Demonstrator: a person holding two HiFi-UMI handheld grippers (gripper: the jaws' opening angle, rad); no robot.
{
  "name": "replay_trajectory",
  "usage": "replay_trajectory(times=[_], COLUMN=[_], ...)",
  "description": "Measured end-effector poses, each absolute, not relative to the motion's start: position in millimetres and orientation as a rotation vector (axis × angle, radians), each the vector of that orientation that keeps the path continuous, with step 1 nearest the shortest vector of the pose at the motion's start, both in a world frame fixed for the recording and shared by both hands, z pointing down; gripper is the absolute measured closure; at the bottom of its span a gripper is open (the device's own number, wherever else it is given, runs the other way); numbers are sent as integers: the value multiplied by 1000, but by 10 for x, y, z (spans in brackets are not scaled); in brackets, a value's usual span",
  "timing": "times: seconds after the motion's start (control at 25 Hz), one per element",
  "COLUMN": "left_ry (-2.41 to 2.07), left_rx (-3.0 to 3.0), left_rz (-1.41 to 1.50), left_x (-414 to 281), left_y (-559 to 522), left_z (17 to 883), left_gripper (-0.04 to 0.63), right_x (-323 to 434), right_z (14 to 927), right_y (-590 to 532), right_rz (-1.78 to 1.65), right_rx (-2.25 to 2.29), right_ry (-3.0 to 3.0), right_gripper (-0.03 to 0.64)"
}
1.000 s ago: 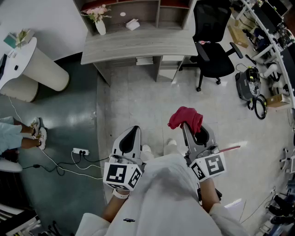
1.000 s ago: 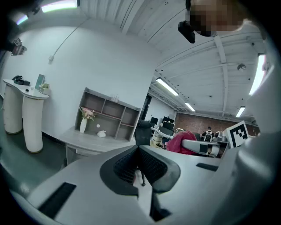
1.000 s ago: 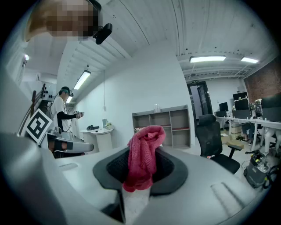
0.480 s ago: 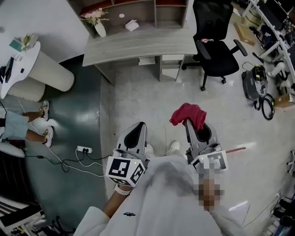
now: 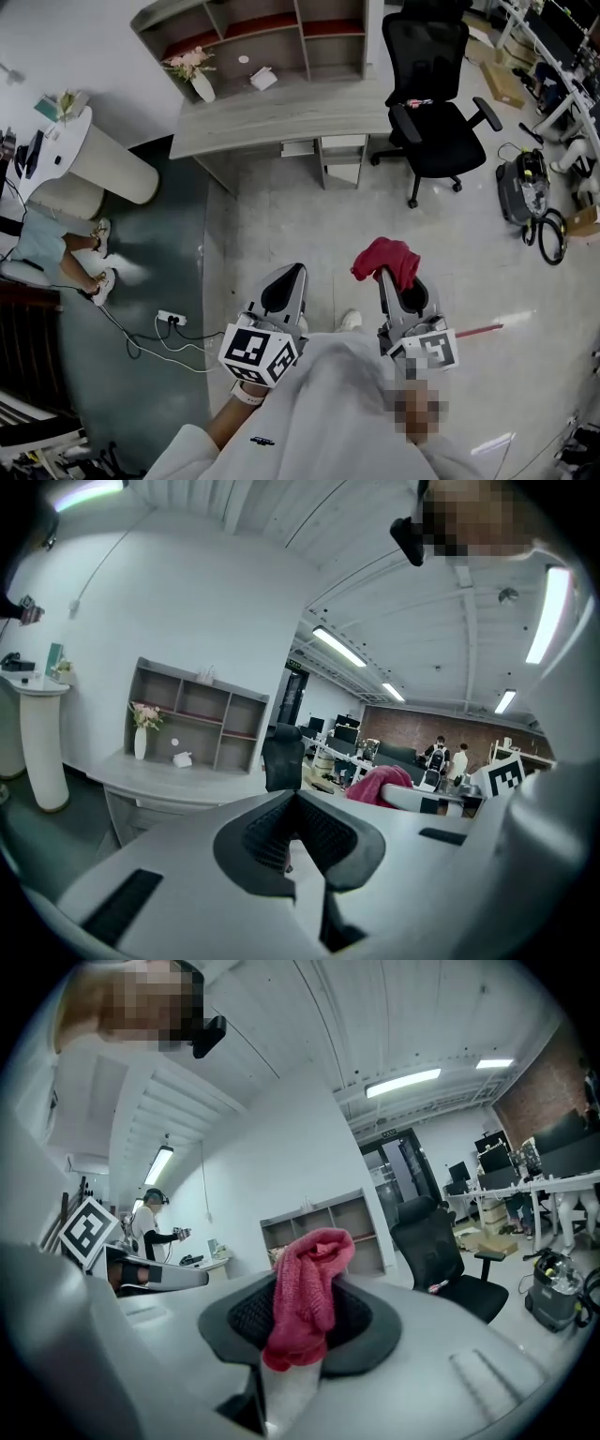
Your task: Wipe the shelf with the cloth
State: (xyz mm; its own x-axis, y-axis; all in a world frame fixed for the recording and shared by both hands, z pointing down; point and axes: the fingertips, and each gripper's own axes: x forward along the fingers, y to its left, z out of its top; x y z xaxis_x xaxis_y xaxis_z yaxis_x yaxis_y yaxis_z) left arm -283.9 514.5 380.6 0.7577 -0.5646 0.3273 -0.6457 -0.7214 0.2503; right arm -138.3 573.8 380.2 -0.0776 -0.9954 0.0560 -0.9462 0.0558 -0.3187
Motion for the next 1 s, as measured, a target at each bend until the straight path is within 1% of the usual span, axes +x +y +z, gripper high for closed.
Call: replay_trajectory(times=[0.2,0.4,0.64,0.8,1.0], left_ry=[-930,-894,-925,-915,-857], left_rx=[2609,2599,2615,2649,2716], left_rz=[361,408,482,494,488], left_x=[-2408,-2026,-1832,-1609,-1310], left_y=[5221,5450,5569,5550,5649], left_z=[3847,3951,3926,3881,3766], left_gripper=[588,589,589,589,589], right_x=[-889,-604,-545,-355,-434], right_z=[3809,3922,3947,3895,3777], right_y=[5846,5999,6076,6085,6128], right_rz=[-393,-429,-484,-508,-425], right_rx=[-2000,-1953,-1861,-1815,-1739], right_ry=[2133,2149,2147,2055,2136], right_gripper=[511,510,511,511,511])
